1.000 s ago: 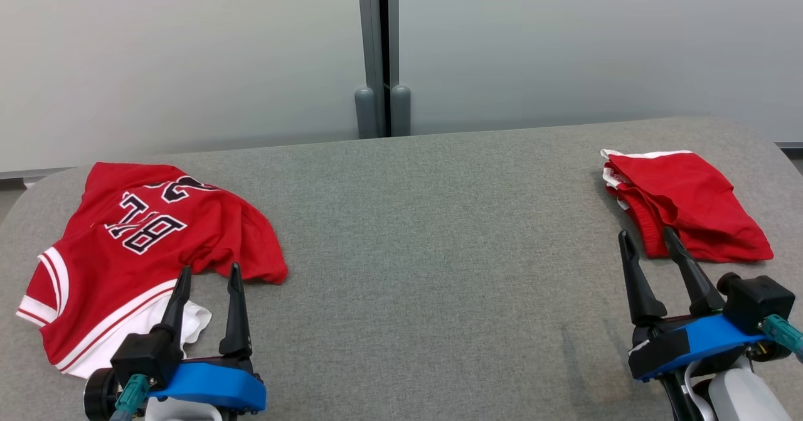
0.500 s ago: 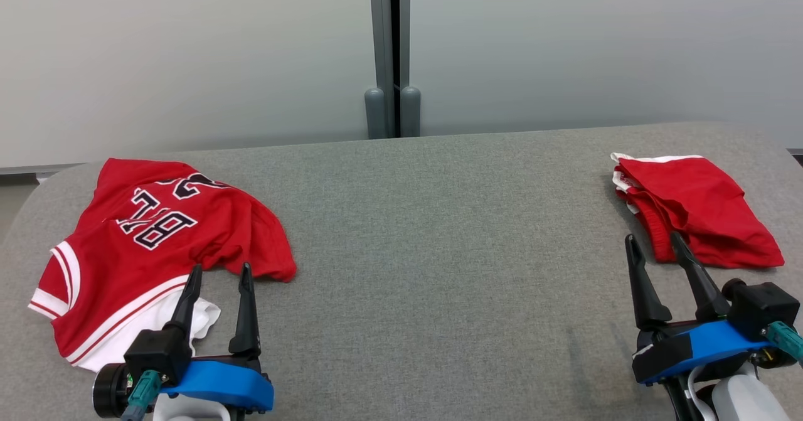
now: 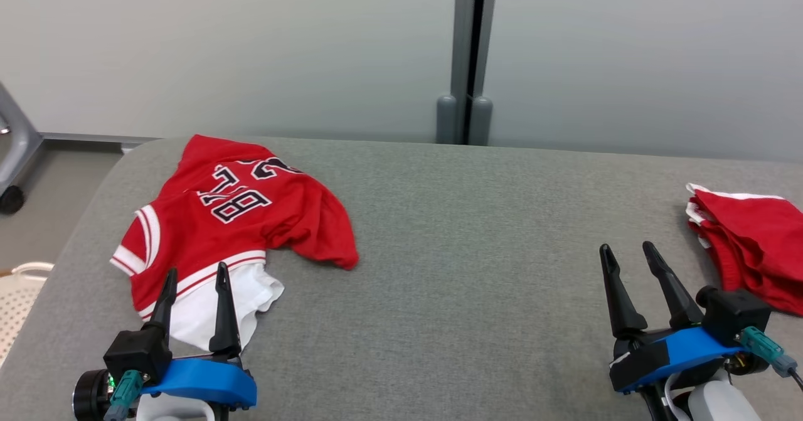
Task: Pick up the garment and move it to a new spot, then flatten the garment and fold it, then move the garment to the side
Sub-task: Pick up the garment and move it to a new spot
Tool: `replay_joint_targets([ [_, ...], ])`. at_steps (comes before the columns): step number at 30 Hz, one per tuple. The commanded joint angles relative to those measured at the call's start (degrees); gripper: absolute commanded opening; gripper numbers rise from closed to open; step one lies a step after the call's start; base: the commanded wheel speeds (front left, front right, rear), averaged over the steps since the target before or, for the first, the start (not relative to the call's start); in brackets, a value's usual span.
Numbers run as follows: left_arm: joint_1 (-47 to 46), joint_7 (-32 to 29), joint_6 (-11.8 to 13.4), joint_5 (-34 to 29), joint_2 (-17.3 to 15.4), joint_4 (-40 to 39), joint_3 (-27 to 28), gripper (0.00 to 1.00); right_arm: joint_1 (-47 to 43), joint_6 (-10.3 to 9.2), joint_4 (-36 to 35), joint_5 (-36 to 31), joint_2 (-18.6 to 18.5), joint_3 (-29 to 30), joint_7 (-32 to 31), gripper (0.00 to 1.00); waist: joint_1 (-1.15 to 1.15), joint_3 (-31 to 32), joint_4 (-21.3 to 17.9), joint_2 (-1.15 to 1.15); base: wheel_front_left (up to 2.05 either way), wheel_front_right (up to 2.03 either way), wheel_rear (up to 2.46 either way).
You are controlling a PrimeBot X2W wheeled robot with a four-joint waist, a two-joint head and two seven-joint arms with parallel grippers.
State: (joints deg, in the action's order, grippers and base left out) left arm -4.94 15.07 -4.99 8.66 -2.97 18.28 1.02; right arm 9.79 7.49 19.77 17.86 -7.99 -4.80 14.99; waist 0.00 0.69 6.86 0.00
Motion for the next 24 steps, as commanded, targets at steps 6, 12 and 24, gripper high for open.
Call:
replay_joint_targets([
  [6, 0.7, 0.15, 1.24, 0.25, -0.09, 0.66, 1.4, 1.0, 0.16, 0.01, 1.04, 0.96, 0.63, -1.59, 0.26, 1.0, 0.0, -0.41, 5.54, 0.0, 0.0, 0.0, 0.0],
  [12, 0.85, 0.15, 1.01, 0.27, -0.34, 1.57, 1.48, 1.0, 0.35, 0.01, 1.95, 1.77, 1.08, -3.16, 0.25, 1.0, 0.0, -0.02, 9.06, 0.0, 0.0, 0.0, 0.0],
  [24, 0.19, 0.15, 0.88, 0.91, -0.82, 3.32, 1.75, 1.0, 0.92, 0.01, 1.68, 1.88, 1.63, -3.84, 0.25, 1.0, 0.0, -0.31, 9.71, 0.0, 0.0, 0.0, 0.0],
])
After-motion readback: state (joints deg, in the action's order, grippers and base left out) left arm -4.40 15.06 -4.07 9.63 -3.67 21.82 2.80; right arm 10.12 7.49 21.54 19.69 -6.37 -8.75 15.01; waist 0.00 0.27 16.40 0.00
